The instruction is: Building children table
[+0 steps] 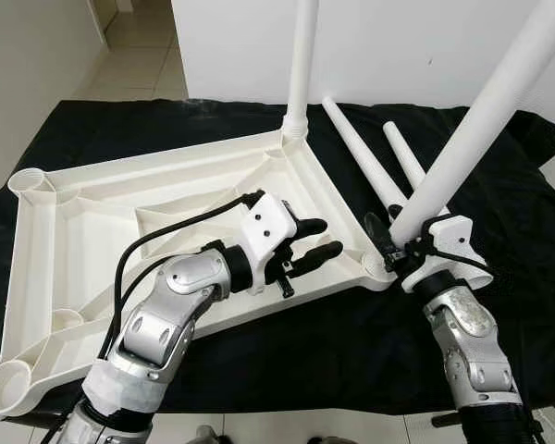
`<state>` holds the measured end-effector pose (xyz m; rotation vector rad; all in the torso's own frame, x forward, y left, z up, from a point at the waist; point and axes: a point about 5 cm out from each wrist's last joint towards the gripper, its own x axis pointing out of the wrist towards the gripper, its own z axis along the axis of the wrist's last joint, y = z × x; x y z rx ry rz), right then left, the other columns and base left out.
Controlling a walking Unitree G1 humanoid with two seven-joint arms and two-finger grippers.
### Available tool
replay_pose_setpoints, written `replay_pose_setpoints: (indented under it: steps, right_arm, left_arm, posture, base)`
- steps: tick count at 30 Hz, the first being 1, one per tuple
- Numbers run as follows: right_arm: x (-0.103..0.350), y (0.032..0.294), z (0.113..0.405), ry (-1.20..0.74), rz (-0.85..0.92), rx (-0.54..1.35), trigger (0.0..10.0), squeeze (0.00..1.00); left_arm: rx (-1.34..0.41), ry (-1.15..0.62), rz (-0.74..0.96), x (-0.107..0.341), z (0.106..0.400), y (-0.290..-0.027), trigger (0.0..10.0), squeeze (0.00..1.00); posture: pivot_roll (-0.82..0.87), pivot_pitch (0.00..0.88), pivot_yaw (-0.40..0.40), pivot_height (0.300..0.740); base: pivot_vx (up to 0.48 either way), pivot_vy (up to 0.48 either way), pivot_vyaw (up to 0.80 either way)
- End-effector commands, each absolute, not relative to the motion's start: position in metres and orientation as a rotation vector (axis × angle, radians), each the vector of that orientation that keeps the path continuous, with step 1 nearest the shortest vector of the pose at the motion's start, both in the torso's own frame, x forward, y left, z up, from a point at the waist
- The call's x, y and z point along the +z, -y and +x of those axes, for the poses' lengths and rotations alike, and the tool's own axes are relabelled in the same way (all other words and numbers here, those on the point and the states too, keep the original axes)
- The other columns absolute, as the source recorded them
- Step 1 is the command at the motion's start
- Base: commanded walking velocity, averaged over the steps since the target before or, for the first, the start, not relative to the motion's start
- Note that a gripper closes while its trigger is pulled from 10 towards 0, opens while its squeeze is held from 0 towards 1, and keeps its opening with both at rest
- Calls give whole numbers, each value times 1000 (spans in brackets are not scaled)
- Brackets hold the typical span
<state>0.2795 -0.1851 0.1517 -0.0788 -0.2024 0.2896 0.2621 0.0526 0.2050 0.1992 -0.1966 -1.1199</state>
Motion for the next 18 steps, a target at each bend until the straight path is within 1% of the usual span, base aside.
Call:
replay_pose_setpoints:
  steps: [1, 5, 8, 9, 10, 13, 18]
  right_arm:
    - [117, 194, 276, 16, -77, 209, 10000, 0]
    - [117, 191, 280, 6, -65, 169, 10000, 0]
    - [121, 182, 283, 36, -76, 138, 10000, 0]
    - [121, 182, 283, 36, -76, 138, 10000, 0]
    - [120, 175, 280, 60, -101, 167, 10000, 0]
    - [114, 169, 276, 55, -120, 195, 10000, 0]
    - [113, 173, 276, 34, -109, 188, 10000, 0]
  left_arm:
    - [-1084, 204, 196, 206, 264, -53, 10000, 0]
    - [-1085, 205, 196, 207, 264, -53, 10000, 0]
    - [-1083, 207, 196, 207, 264, -53, 10000, 0]
    - [-1083, 207, 196, 207, 264, -53, 10000, 0]
    - [-1081, 208, 196, 207, 264, -53, 10000, 0]
    - [-1078, 211, 196, 208, 265, -53, 10000, 0]
    - [-1081, 211, 197, 207, 265, -53, 10000, 0]
  posture:
    - [-111, 107, 58, 740]
    - [-110, 107, 58, 740]
    - [-110, 104, 56, 740]
    - [-110, 104, 56, 740]
    - [-109, 100, 56, 740]
    - [-109, 100, 56, 740]
    - [-109, 100, 56, 740]
  base:
    - [0, 0, 0]
    - [0, 0, 0]
    - [0, 0, 0]
    - [0, 0, 0]
    - [0, 0, 0]
    - [0, 0, 0]
    - [0, 0, 0]
